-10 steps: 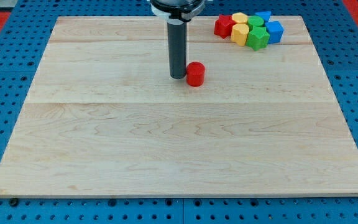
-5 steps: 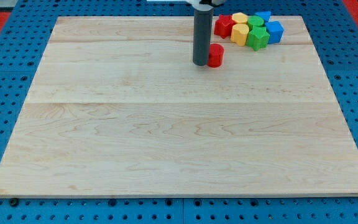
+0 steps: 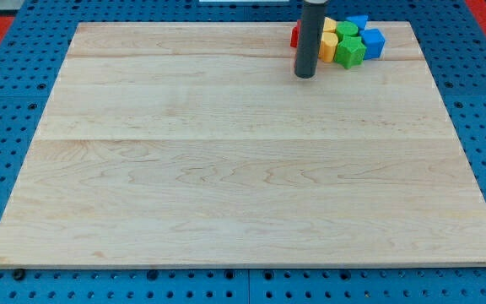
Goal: Push the red circle closer to the group of blocks
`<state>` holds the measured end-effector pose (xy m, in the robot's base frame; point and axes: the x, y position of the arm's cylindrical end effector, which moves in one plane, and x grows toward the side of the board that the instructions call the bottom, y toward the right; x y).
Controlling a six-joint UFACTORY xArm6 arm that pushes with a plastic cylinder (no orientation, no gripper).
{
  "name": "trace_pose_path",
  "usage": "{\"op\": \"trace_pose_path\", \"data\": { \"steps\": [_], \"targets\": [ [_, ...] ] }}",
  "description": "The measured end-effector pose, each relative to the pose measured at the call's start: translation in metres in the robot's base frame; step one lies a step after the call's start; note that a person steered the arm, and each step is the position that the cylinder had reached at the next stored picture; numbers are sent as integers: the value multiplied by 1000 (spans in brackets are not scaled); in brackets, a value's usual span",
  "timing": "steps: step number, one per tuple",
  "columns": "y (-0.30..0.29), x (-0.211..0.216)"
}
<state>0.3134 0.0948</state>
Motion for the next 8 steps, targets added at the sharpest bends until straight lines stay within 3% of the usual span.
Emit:
{"op": "trace_pose_path", "data": {
  "steps": [8],
  "targets": [
    [-14, -8]
  ]
}}
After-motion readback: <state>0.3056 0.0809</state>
